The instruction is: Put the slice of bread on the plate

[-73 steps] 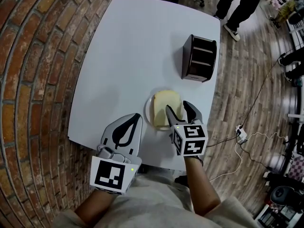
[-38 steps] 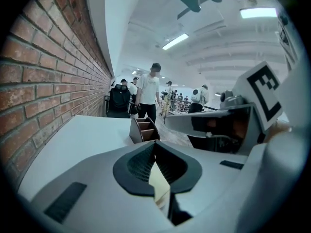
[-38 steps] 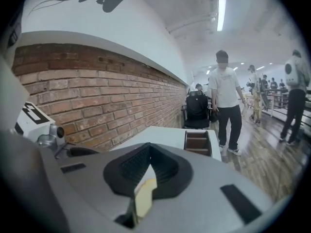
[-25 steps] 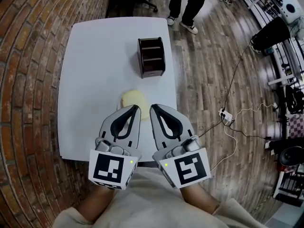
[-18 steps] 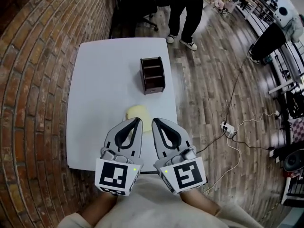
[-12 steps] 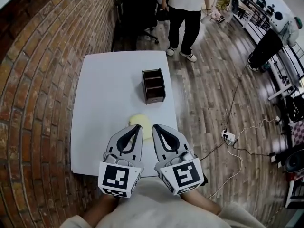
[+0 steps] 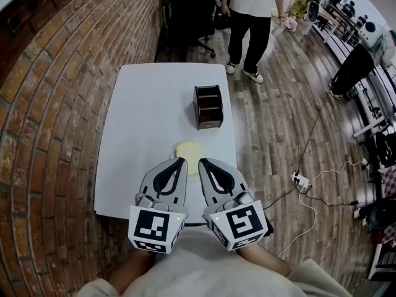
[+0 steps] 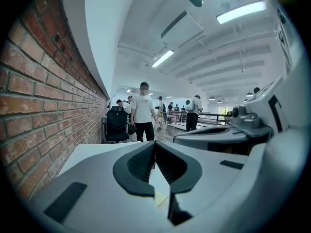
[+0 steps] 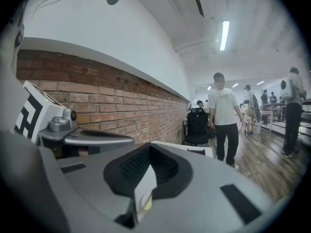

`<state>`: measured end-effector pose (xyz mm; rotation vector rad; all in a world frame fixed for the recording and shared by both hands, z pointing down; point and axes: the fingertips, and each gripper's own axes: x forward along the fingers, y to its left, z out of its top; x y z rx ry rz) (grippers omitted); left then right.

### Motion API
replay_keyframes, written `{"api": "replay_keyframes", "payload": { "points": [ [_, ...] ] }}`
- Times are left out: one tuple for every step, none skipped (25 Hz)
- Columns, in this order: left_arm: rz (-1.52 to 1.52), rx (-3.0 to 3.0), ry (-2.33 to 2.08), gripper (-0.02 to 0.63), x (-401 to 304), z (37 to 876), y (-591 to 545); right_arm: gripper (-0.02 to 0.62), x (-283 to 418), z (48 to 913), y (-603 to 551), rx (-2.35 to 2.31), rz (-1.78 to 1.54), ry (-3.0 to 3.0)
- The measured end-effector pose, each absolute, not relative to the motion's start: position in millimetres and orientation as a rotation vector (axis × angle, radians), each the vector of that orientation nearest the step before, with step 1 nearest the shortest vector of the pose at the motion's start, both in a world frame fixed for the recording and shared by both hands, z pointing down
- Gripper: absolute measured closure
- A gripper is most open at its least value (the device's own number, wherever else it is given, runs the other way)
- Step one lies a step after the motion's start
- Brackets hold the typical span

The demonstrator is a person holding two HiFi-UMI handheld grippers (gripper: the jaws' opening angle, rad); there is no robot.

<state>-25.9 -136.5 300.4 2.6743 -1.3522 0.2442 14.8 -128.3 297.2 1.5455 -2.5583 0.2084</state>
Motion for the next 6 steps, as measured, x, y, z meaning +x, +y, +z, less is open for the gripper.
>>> {"api": "replay_keyframes", "payload": {
  "points": [
    [0.242,2.668,-1.360,0.597,-26.7,301.0,-135.3,0.589,14.8,297.6,-126.9,1.541,0.209,-2.561],
    [0.241,2.663,-1.366,0.597,-27.4,302.0,-133.9,0.589,14.8,298.0,-125.5,1.537,0.208,-2.564],
    [0.241,2.659,-1.369,0.597,-27.6,303.2,-132.6,0.589,14.8,298.3,-124.3,1.534,0.207,-2.566],
    [0.241,2.657,-1.371,0.597,-27.4,304.5,-131.3,0.589,15.0,298.7,-123.1,1.532,0.205,-2.567],
    [0.241,2.655,-1.373,0.597,-26.8,305.7,-129.9,0.589,15.4,299.1,-122.0,1.529,0.202,-2.568],
    [0.241,2.655,-1.373,0.597,-26.1,306.9,-128.6,0.589,15.9,299.5,-120.9,1.527,0.200,-2.569]
  ]
}}
